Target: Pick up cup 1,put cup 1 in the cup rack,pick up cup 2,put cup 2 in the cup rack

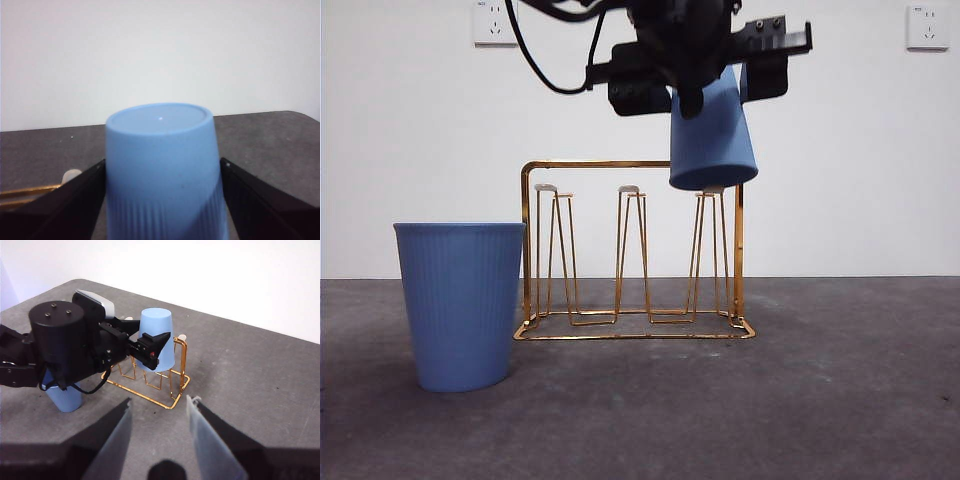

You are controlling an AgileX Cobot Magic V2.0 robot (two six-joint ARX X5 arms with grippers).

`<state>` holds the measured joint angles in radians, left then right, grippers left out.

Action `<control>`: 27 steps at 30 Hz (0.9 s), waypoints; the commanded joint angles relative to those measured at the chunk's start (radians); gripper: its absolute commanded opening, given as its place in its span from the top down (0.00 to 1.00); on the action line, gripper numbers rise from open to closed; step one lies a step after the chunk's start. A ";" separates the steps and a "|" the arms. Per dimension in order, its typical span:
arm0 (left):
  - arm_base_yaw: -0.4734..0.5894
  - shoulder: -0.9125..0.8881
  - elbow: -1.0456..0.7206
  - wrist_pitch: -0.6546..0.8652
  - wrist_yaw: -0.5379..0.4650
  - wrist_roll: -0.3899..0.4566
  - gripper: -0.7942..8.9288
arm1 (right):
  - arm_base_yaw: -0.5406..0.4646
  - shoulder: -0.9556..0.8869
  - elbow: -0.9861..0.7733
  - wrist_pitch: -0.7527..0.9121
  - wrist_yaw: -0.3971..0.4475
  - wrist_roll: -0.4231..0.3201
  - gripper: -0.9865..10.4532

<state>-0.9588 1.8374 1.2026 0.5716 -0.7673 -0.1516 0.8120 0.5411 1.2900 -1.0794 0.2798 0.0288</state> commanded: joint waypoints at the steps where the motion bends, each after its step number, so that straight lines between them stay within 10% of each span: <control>1: 0.003 0.031 -0.002 0.016 0.002 -0.019 0.92 | 0.000 -0.003 -0.008 0.005 -0.003 -0.008 0.75; 27: 0.004 0.168 -0.002 -0.037 0.021 -0.129 0.93 | 0.000 -0.003 -0.008 0.006 -0.003 -0.020 0.75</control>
<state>-0.9554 1.9888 1.2026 0.5304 -0.7490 -0.2569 0.8120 0.5411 1.2900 -1.0790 0.2794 0.0143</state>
